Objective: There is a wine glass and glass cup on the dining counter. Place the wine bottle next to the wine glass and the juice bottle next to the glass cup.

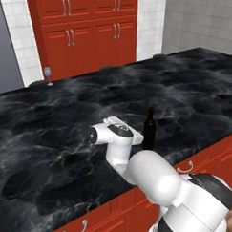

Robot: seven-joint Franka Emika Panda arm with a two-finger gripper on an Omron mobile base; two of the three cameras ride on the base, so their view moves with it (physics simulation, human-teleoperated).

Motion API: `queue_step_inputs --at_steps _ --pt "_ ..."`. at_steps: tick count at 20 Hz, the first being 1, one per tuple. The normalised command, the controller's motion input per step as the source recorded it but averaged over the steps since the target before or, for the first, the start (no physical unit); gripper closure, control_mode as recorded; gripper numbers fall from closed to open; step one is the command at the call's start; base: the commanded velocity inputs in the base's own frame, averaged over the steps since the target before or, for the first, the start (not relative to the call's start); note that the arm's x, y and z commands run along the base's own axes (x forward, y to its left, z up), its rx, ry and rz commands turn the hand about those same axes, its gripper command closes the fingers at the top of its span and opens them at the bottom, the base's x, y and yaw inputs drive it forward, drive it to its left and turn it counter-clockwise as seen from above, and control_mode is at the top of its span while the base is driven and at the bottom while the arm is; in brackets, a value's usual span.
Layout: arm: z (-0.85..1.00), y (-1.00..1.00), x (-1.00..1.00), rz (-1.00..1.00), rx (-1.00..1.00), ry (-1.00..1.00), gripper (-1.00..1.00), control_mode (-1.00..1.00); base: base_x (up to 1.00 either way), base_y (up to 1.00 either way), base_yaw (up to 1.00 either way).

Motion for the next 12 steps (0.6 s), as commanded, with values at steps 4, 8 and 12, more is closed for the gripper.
queue_step_inputs --at_steps 4,8,12 --pt "-0.21 -0.18 0.12 0.00 0.00 0.00 -1.00 -1.00 0.00 0.00 0.00" --pt "-0.06 -0.22 0.05 0.00 0.02 0.01 -1.00 -1.00 0.00 0.00 0.00" --pt "-0.01 -0.23 0.00 0.00 0.01 0.01 -1.00 -1.00 0.00 0.00 0.00"
